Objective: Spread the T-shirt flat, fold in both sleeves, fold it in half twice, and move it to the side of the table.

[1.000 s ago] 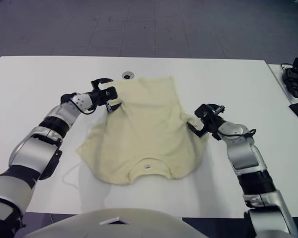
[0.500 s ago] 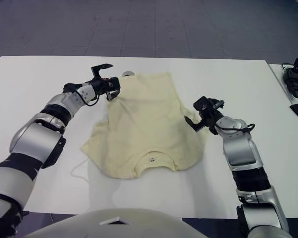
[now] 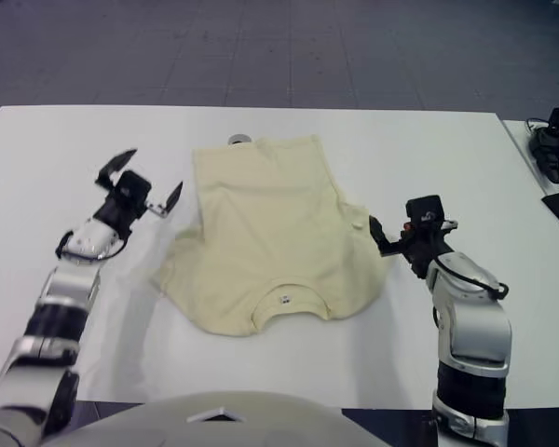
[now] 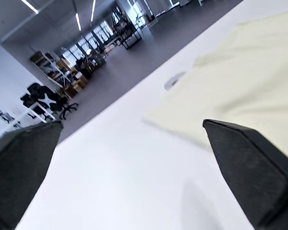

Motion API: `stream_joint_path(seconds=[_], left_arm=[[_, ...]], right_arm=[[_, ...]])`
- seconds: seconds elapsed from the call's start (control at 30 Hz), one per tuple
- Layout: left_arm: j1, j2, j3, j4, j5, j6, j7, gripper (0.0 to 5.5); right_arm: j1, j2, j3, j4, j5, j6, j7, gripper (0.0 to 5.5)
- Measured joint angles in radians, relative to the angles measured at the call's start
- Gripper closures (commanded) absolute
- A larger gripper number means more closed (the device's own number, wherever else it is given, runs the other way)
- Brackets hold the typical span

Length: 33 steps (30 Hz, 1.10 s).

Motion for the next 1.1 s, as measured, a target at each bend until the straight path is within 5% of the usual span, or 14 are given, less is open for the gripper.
stream_joint_path(seconds=[0.07, 0.13, 0.23, 0.37, 1.1], left_arm=[[0.172, -0.004, 0.037, -0.180, -0.047, 0.110, 0.000, 0.85], [0.310, -0.006, 0.073, -0.341, -0.091, 0.214, 0.000, 0.56], [0.488, -0.010, 0.127, -0.597, -0.168, 0.406, 0.001, 0.10], [0.614, -0.031, 0.175, -0.875, -0.289, 0.688, 0.011, 0.51], [0.525, -0.105, 0.214, -0.915, -0.483, 1.142, 0.047, 4.20]], right_arm=[[0.042, 0.011, -0.024, 0.003, 0.014, -0.001, 0.000, 1.70], [0.068, 0.022, -0.049, 0.012, 0.034, -0.002, 0.000, 2.06], [0.085, 0.040, -0.095, 0.055, 0.070, -0.003, -0.004, 1.54], [0.081, 0.067, -0.137, 0.145, 0.116, -0.006, -0.019, 1.42], [0.001, 0.080, -0.084, 0.257, 0.194, -0.082, -0.078, 4.86]])
